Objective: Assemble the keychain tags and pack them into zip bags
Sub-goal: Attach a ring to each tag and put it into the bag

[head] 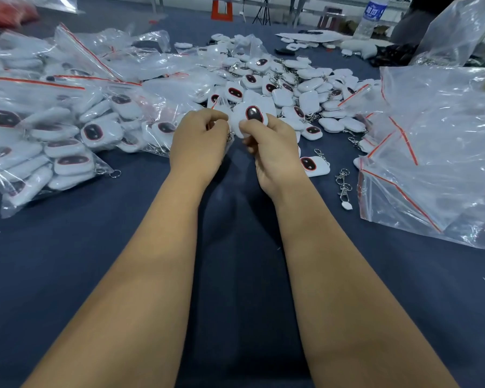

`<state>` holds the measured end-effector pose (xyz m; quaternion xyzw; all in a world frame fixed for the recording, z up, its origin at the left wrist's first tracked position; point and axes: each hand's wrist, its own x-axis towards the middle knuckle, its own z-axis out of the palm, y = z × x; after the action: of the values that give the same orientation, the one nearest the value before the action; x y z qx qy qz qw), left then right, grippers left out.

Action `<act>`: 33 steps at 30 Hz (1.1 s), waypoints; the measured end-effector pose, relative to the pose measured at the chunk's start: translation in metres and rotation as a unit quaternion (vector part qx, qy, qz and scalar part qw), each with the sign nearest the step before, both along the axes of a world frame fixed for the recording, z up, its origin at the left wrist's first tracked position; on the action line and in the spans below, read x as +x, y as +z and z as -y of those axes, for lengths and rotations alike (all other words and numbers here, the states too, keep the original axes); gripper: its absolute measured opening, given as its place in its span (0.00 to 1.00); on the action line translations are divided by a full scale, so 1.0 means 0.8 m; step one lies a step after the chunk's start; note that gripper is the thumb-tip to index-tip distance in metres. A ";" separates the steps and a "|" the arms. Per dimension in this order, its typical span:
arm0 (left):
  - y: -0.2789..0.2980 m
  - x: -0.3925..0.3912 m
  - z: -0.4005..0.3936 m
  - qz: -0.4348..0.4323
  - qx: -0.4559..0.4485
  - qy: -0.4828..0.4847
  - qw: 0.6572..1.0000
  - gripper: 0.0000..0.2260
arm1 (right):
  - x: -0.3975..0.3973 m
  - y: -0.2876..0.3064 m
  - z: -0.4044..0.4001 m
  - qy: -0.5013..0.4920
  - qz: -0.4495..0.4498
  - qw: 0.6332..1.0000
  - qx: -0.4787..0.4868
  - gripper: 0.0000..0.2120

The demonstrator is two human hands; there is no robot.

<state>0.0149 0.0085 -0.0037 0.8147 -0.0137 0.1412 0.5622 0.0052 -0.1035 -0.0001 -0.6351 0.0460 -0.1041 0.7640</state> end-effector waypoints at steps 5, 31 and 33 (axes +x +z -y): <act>-0.002 -0.002 0.001 0.012 -0.047 0.006 0.999 0.13 | 0.004 0.000 -0.001 0.021 0.000 0.998 -0.056 0.11; 0.006 -0.014 0.007 0.009 -0.100 -0.055 0.993 0.12 | 0.007 -0.007 0.006 0.098 0.018 0.989 -0.106 0.07; 0.004 -0.014 0.008 0.021 -0.076 -0.051 0.996 0.11 | 0.008 -0.006 0.005 0.102 0.010 0.990 -0.096 0.06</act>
<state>0.0034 0.0024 -0.0002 0.7648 -0.0566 0.1301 0.6285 0.0117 -0.1075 -0.0045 -0.7056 -0.0367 -0.0357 0.7068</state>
